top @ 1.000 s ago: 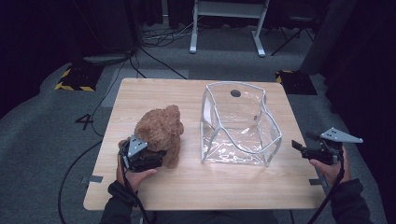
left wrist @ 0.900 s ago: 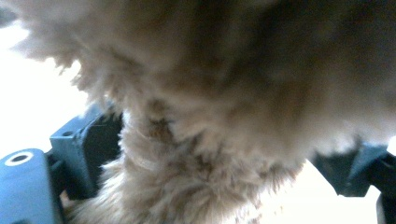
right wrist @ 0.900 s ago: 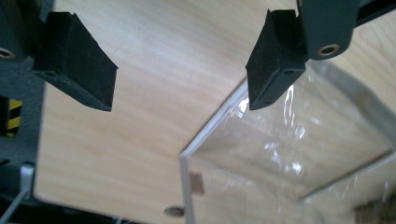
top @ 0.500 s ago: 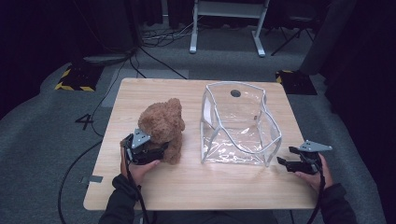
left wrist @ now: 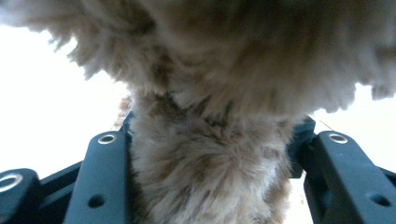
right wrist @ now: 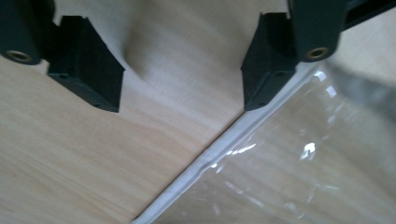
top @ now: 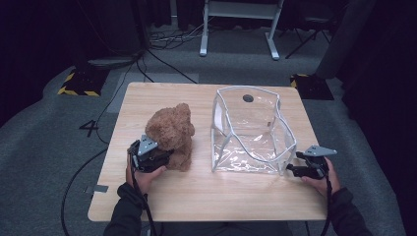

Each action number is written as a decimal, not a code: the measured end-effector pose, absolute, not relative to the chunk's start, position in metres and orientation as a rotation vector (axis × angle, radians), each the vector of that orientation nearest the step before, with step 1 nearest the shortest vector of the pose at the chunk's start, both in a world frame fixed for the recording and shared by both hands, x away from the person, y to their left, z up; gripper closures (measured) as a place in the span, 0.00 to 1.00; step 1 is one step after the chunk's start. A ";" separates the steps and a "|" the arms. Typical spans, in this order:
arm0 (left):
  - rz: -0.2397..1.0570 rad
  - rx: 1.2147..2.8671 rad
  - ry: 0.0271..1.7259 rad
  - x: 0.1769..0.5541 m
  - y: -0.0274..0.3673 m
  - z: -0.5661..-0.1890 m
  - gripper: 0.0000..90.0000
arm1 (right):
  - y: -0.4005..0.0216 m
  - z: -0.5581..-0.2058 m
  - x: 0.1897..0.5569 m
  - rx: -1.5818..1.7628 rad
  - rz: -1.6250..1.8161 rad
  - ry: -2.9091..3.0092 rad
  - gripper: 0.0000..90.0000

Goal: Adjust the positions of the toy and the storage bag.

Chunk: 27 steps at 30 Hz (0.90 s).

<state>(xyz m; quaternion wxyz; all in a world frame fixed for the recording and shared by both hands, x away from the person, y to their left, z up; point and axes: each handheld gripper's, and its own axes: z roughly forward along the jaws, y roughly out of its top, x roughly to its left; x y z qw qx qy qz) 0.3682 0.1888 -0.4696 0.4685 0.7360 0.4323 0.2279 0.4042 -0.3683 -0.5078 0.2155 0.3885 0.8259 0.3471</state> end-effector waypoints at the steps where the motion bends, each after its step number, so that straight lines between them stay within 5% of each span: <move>1: 0.556 1.806 1.058 0.368 0.189 -0.470 0.51 | -0.366 -0.509 0.410 1.066 0.965 2.258 0.40; 21: 0.550 1.810 1.035 0.369 0.190 -0.471 0.53 | -0.314 -0.501 0.449 1.049 1.035 2.253 0.47; 27: 0.555 1.827 1.016 0.369 0.190 -0.470 0.54 | -0.321 -0.500 0.446 1.070 1.035 2.303 0.34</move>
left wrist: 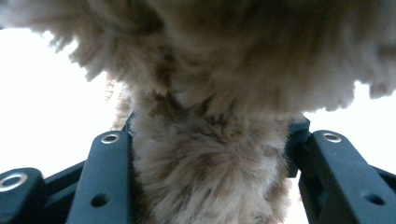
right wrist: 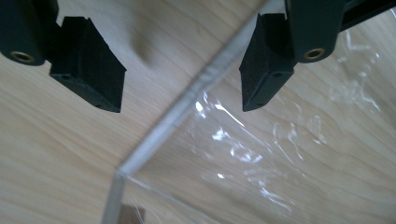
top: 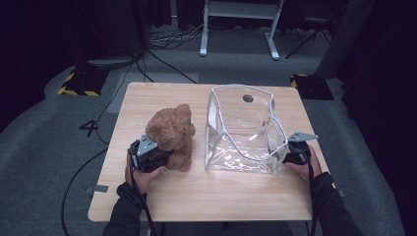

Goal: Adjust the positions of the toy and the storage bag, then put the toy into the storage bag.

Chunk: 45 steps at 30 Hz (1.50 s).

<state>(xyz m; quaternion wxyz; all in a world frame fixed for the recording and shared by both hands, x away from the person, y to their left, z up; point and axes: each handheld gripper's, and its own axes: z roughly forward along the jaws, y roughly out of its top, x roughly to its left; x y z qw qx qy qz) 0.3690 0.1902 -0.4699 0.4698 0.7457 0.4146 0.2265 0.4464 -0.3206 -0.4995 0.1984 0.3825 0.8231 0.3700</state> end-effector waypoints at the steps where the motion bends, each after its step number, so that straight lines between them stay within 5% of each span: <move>1: 0.558 1.832 1.015 0.369 0.190 -0.470 0.54 | -0.325 -0.500 0.446 1.091 1.011 2.305 0.32; 14: 0.610 1.784 1.026 0.367 0.182 -0.470 0.63 | -0.377 -0.500 0.415 1.130 0.888 2.309 0.31; 45: 0.681 1.641 0.963 0.364 0.171 -0.424 0.67 | -0.382 -0.513 0.399 1.151 1.015 2.297 0.24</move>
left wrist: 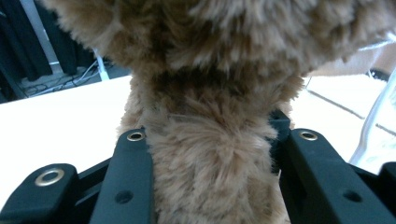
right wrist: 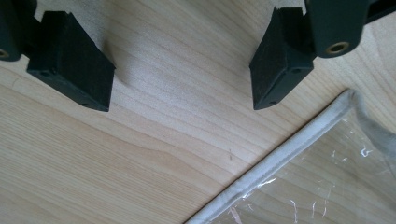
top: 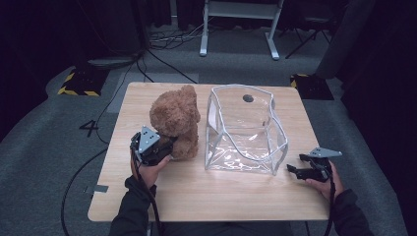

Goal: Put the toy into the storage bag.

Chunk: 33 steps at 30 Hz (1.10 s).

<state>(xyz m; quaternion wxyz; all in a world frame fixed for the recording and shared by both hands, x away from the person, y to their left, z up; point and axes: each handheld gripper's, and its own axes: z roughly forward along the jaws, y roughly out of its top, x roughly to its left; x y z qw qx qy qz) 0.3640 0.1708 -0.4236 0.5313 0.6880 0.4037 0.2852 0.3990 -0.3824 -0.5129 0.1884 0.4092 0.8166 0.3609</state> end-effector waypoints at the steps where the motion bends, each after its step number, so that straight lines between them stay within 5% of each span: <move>1: 0.684 1.634 0.962 0.364 0.171 -0.421 0.67 | -0.382 -0.513 0.399 1.151 1.015 2.297 0.24; 33: 0.772 1.531 0.827 0.371 0.142 -0.298 0.68 | -0.382 -0.513 0.399 1.151 1.015 2.297 0.24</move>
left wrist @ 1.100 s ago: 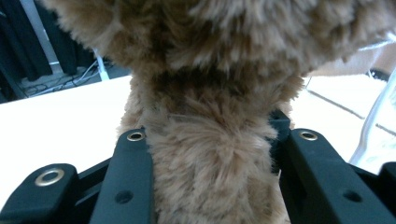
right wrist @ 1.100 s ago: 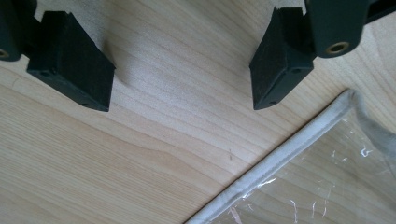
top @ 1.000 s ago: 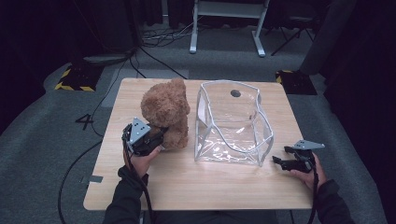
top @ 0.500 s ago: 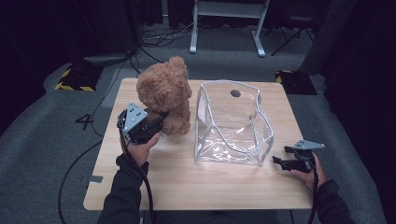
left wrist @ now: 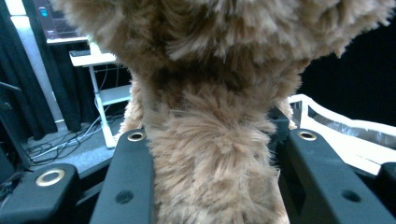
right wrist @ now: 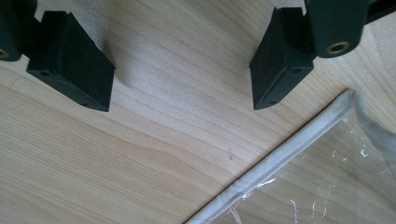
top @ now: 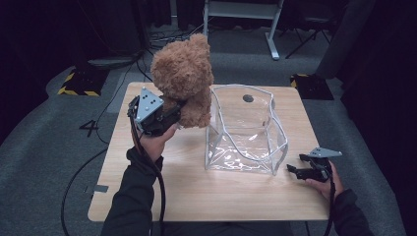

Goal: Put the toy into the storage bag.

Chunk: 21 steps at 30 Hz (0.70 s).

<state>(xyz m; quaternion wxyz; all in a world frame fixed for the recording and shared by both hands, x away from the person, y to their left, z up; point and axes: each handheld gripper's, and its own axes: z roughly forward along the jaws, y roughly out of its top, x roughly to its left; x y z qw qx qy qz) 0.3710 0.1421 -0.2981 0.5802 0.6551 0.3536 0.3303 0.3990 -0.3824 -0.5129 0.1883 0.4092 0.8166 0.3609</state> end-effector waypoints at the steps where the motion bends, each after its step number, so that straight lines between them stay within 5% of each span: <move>1: 0.769 1.528 0.821 0.372 0.139 -0.295 0.68 | -0.382 -0.513 0.399 1.151 1.015 2.297 0.24; 21: 0.757 1.555 0.698 0.376 0.078 -0.250 0.68 | -0.382 -0.513 0.399 1.150 1.016 2.297 0.24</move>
